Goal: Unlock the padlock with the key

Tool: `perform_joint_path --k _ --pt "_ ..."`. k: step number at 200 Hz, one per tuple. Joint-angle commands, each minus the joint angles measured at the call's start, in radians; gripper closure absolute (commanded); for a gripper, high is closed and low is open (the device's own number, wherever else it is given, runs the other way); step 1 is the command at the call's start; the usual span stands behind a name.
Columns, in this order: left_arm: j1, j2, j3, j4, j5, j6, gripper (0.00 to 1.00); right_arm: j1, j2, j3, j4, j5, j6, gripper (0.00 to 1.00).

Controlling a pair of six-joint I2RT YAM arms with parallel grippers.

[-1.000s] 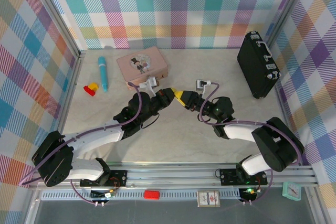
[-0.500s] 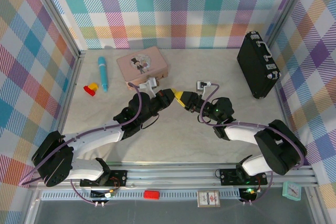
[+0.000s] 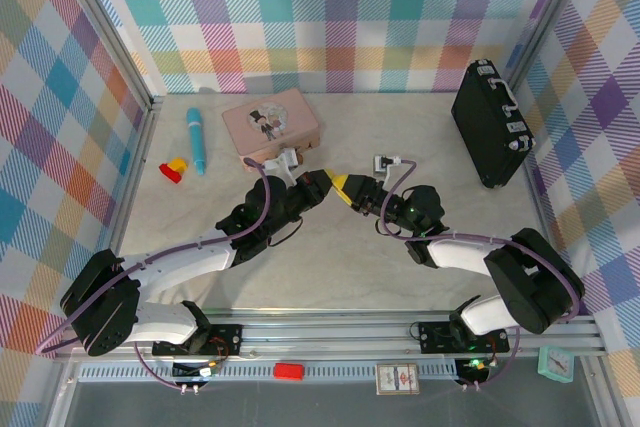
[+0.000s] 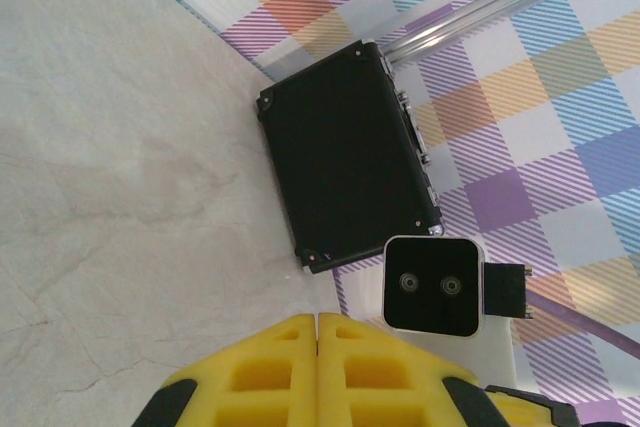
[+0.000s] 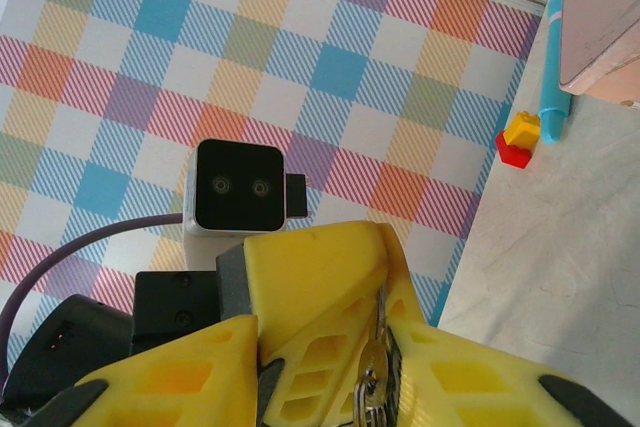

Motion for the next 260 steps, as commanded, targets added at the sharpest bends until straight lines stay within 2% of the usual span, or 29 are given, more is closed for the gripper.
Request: perform_joint_path --k 1,51,110,134,172,211,260 --pt "0.009 -0.049 0.013 0.075 -0.024 0.001 1.00 0.003 0.006 -0.020 -0.057 0.008 -0.014 0.69" --pt "0.010 -0.049 0.019 0.075 -0.023 0.003 1.00 0.005 0.016 -0.019 -0.063 0.009 -0.003 0.72" --pt "0.010 -0.042 0.026 0.079 -0.014 0.002 1.00 0.005 0.016 -0.010 -0.120 0.012 -0.011 0.82" --pt "0.010 -0.037 0.027 0.083 -0.008 0.001 1.00 0.006 0.012 -0.011 -0.117 0.015 -0.014 0.84" --pt "0.009 -0.025 0.017 0.094 -0.008 -0.008 1.00 0.006 -0.002 -0.002 -0.092 0.005 -0.016 0.84" --pt "0.010 -0.021 0.011 0.105 -0.006 -0.022 1.00 0.006 -0.008 -0.006 -0.042 -0.001 -0.023 0.74" --pt "0.003 -0.009 0.008 0.115 0.000 -0.034 1.00 0.008 -0.008 0.005 -0.023 -0.005 -0.022 0.73"
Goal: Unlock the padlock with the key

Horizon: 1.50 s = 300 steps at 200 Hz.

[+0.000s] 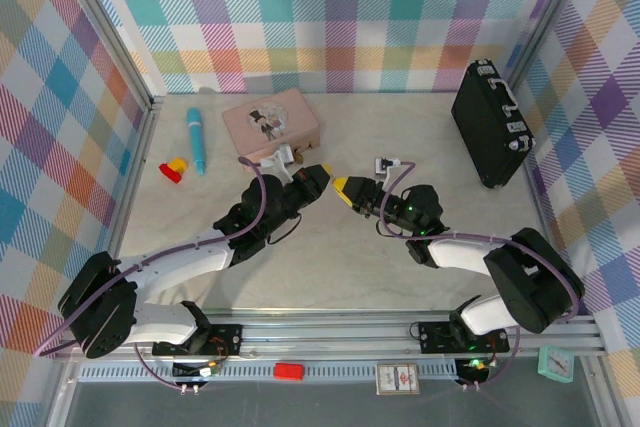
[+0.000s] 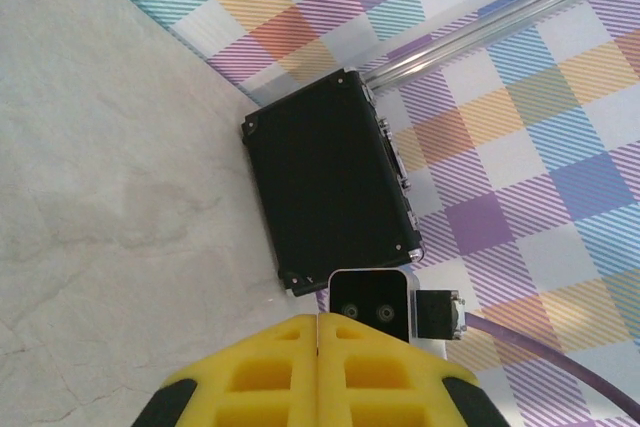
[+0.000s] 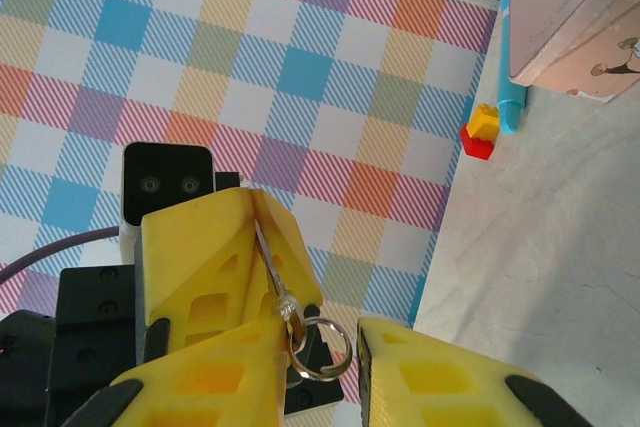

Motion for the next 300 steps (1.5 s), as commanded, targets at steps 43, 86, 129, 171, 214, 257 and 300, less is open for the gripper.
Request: perform_joint_path --k 43,86,129,171,214,257,300 --pt "-0.005 0.019 -0.002 0.101 0.020 -0.028 1.00 0.008 0.009 0.022 0.093 -0.025 0.002 0.74" --pt "-0.007 0.013 -0.006 0.096 0.013 -0.026 1.00 0.007 0.006 0.017 0.094 -0.021 -0.002 0.79" --pt "-0.007 0.016 -0.010 0.100 0.012 -0.025 1.00 0.008 -0.013 0.012 0.069 -0.012 -0.017 0.83" --pt "-0.049 0.038 -0.016 0.115 -0.017 -0.041 1.00 0.008 -0.025 0.019 0.084 -0.013 -0.024 0.82" --pt "-0.053 0.030 -0.025 0.115 -0.036 -0.040 1.00 0.008 -0.036 0.021 0.069 -0.016 -0.029 0.91" --pt "-0.051 -0.040 -0.022 0.030 -0.096 0.011 1.00 0.008 -0.068 0.007 0.004 -0.006 -0.053 0.86" --pt "-0.039 -0.073 -0.022 0.006 -0.111 0.023 1.00 0.009 -0.085 0.004 -0.036 -0.014 -0.060 0.82"
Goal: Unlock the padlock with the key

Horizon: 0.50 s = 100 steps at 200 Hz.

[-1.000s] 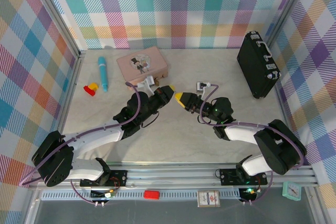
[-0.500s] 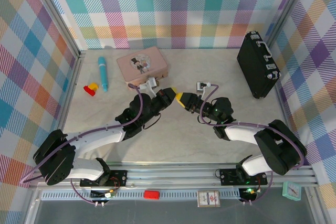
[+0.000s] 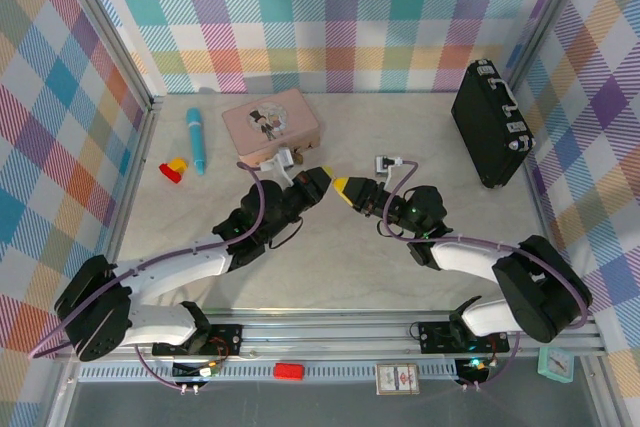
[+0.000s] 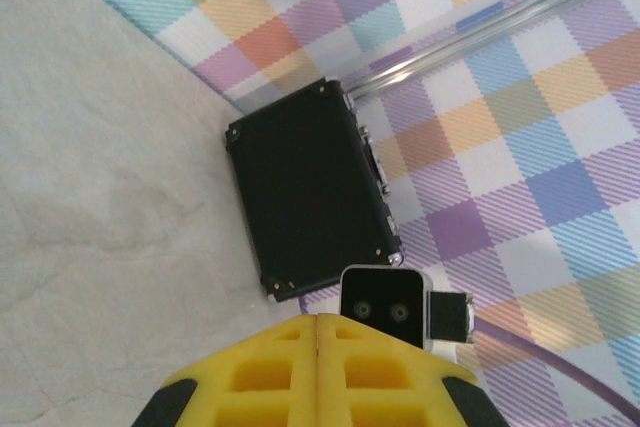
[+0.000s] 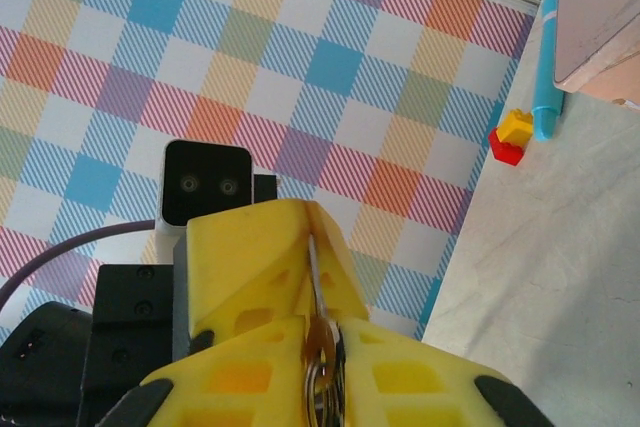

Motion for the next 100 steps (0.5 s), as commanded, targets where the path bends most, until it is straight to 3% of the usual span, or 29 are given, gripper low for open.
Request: perform_joint_path --k 1,42,100 --pt "0.007 -0.028 -0.006 -0.004 -0.042 0.026 1.00 0.005 -0.018 0.003 -0.019 -0.006 -0.026 0.82" --pt "0.007 -0.010 -0.003 0.015 -0.020 0.014 1.00 0.011 -0.021 0.010 -0.002 -0.011 -0.021 0.86" --pt "0.004 0.012 -0.019 0.041 0.002 -0.010 1.00 0.011 -0.042 0.016 -0.008 -0.001 -0.028 0.80"
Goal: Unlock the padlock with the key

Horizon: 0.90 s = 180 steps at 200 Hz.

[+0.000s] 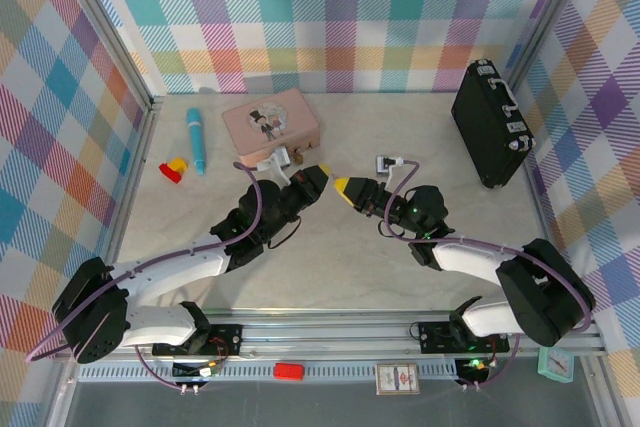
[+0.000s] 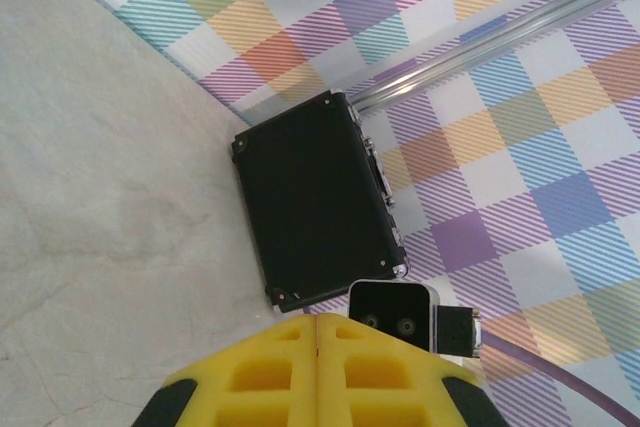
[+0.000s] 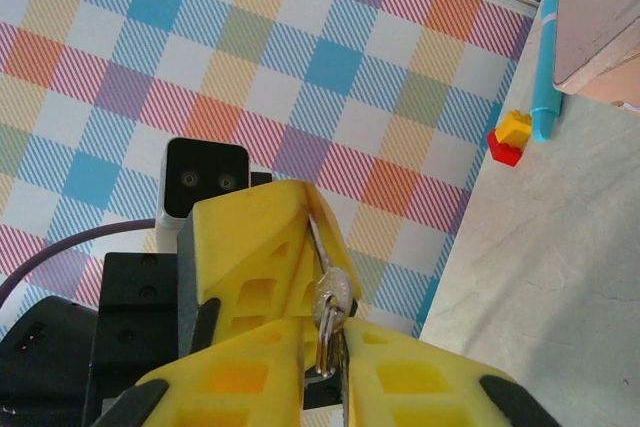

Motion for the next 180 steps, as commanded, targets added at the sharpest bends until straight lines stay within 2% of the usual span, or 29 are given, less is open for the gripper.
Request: perform_joint_path --k 1,53,87,125,144,152,169,180 --pt "0.004 0.010 -0.019 0.050 0.017 -0.007 1.00 0.006 -0.027 0.016 0.013 0.001 -0.017 0.80" --pt "0.002 0.005 -0.025 0.052 0.021 -0.005 1.00 0.006 -0.029 0.022 0.005 0.003 -0.022 0.85" --pt "0.001 0.012 -0.033 0.062 0.024 -0.009 1.00 0.006 -0.040 0.024 -0.020 0.009 -0.030 0.92" --pt "0.000 0.022 -0.039 0.075 0.028 -0.021 1.00 0.006 -0.127 0.035 -0.236 0.050 -0.107 1.00" --pt "0.000 0.022 -0.035 0.054 0.026 -0.018 1.00 0.006 -0.189 0.062 -0.381 0.061 -0.174 1.00" --pt "0.000 0.022 -0.032 0.038 0.026 -0.014 0.93 0.007 -0.212 0.079 -0.445 0.061 -0.206 1.00" --pt "0.003 0.003 -0.028 -0.021 0.012 0.000 0.56 0.006 -0.255 0.126 -0.627 0.061 -0.299 1.00" --pt "0.016 -0.034 -0.024 -0.105 -0.015 0.022 0.38 0.006 -0.293 0.169 -0.789 0.071 -0.406 1.00"
